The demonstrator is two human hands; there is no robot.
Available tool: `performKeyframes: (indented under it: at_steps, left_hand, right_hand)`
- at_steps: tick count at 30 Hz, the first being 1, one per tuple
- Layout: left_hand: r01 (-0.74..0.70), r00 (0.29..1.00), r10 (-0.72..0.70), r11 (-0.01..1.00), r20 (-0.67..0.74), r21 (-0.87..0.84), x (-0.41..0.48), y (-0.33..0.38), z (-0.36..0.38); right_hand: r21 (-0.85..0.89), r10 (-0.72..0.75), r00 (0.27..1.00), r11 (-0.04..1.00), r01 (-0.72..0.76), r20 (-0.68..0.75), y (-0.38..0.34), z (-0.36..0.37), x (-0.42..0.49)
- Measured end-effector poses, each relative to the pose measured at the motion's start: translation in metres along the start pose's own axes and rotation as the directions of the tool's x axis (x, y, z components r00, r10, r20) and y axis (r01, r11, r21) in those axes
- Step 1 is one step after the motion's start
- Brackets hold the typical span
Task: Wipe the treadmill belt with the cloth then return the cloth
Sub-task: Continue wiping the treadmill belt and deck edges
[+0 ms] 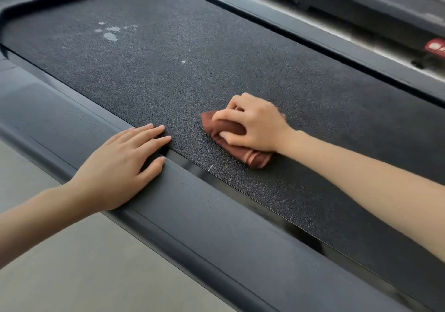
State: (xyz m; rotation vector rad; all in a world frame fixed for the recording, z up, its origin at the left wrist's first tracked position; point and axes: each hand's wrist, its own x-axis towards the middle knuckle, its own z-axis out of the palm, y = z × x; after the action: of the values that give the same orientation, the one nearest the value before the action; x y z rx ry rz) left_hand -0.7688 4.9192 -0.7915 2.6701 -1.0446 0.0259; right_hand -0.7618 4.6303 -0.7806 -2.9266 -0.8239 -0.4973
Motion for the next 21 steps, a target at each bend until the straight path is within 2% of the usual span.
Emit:
performKeyframes:
  at_steps: [2,3,5,6,7,8,12,14,16,18,20,21]
  left_hand:
    - [0.001,1.0,-0.001,1.0,-0.001,0.001,0.0,-0.001,0.001]
    - [0.001,1.0,-0.001,1.0,-0.003,0.001,0.0,-0.001,0.001]
    - [-0.002,1.0,0.002,1.0,-0.005,-0.001,0.0,-0.001,0.002]
    - [-0.002,1.0,0.002,1.0,-0.006,-0.002,0.0,-0.002,0.002]
    - [-0.002,1.0,0.002,1.0,-0.007,-0.001,0.0,-0.003,0.002]
    - [-0.002,1.0,0.002,1.0,-0.008,0.0,0.0,-0.003,0.002]
    - [0.001,1.0,-0.001,1.0,-0.004,-0.004,0.0,-0.003,0.002]
    - [0.002,1.0,-0.002,1.0,-0.003,-0.006,0.001,-0.002,0.002]
    - [0.004,1.0,-0.004,1.0,-0.003,-0.008,0.0,-0.001,0.001]
    - [0.011,1.0,-0.011,1.0,-0.003,-0.012,0.0,0.0,0.001]
    - [0.022,1.0,-0.022,1.0,-0.001,-0.012,-0.001,0.001,0.0]
    - [0.024,1.0,-0.024,1.0,0.0,-0.011,-0.001,0.001,0.0]
  right_hand:
    - [-0.025,0.126,0.992,0.992,-0.126,-0.014,0.021,0.002,0.003]
    - [-0.033,0.249,0.968,0.968,-0.249,-0.03,0.028,0.005,0.008]
    - [-0.057,0.525,0.849,0.848,-0.528,-0.051,0.035,0.012,0.023]
    - [-0.075,0.596,0.8,0.797,-0.6,-0.064,0.032,0.015,0.029]
    - [-0.097,0.603,0.794,0.788,-0.608,-0.08,0.024,0.019,0.033]
    - [-0.105,0.557,0.824,0.818,-0.565,-0.098,0.013,0.022,0.034]
    - [0.043,0.189,0.975,0.982,-0.185,-0.114,-0.012,0.014,0.008]
    - [0.133,-0.03,0.999,0.991,0.034,-0.032,-0.001,0.004,-0.003]
    - [0.199,-0.135,0.99,0.972,0.124,0.039,0.018,-0.003,-0.007]
    - [0.168,-0.068,0.996,0.984,0.057,0.061,0.034,-0.002,-0.003]
    - [0.092,0.174,0.984,0.98,-0.175,0.024,0.038,0.006,0.011]
    - [0.055,0.326,0.945,0.944,-0.326,0.0,0.037,0.011,0.02]
